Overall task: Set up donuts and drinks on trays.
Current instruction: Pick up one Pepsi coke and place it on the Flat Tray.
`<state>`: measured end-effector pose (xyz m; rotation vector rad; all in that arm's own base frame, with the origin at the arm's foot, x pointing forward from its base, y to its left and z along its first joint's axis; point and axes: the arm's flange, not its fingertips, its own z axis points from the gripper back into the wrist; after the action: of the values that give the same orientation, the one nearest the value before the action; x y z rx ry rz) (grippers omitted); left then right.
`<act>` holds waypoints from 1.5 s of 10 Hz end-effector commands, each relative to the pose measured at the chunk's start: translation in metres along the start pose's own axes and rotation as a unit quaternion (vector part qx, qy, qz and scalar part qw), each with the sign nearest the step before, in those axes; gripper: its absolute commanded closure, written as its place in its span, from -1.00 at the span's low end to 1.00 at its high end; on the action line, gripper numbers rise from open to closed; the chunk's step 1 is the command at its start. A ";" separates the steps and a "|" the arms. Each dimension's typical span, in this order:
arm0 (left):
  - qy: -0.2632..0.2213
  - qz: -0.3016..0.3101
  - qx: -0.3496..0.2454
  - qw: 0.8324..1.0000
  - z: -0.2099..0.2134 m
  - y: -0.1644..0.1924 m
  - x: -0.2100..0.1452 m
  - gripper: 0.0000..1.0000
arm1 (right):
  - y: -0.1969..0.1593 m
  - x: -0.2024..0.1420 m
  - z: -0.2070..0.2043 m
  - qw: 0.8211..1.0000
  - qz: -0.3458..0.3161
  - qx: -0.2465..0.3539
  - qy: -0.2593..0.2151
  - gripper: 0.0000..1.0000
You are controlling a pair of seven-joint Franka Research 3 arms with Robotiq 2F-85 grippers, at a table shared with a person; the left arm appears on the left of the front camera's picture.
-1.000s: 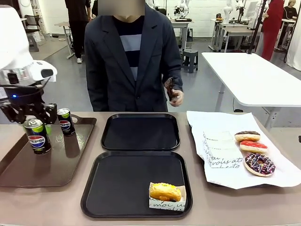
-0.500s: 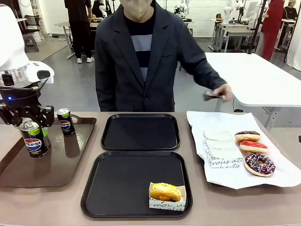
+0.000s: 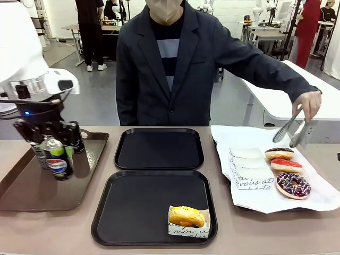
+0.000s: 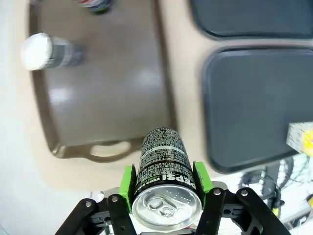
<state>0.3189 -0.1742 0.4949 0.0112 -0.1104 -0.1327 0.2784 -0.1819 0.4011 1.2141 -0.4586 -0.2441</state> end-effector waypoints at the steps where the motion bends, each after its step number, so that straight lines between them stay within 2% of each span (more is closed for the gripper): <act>1: 0.003 -0.049 -0.028 0.998 -0.007 -0.044 -0.021 -0.17 | 0.000 0.000 0.000 1.000 0.002 0.005 0.000 -1.00; 4: -0.002 -0.111 -0.037 0.993 -0.035 -0.121 -0.042 -0.17 | 0.000 0.000 0.000 1.000 0.002 0.005 0.000 -1.00; 6: -0.008 -0.132 -0.036 0.991 -0.050 -0.151 -0.037 -0.17 | 0.000 0.000 0.000 1.000 0.002 0.005 0.000 -1.00; 8: -0.007 -0.138 -0.016 0.990 -0.064 -0.166 -0.021 -0.17 | 0.000 0.000 0.000 1.000 0.002 0.005 0.000 -1.00; 11: 0.016 -0.132 0.013 0.991 -0.090 -0.167 0.002 -0.17 | 0.000 0.000 0.000 1.000 0.002 0.005 0.000 -1.00; 14: 0.004 -0.132 0.018 0.991 -0.103 -0.163 0.019 -0.17 | 0.000 0.000 0.000 1.000 0.002 0.005 0.000 -1.00; 15: 0.002 -0.131 0.016 0.991 -0.102 -0.163 0.018 -0.75 | 0.000 0.000 0.000 1.000 0.002 0.005 0.000 -1.00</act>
<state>0.3242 -0.3307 0.3882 0.0508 -0.0729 -0.4181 0.2784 -0.1818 0.4012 1.2138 -0.4586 -0.2438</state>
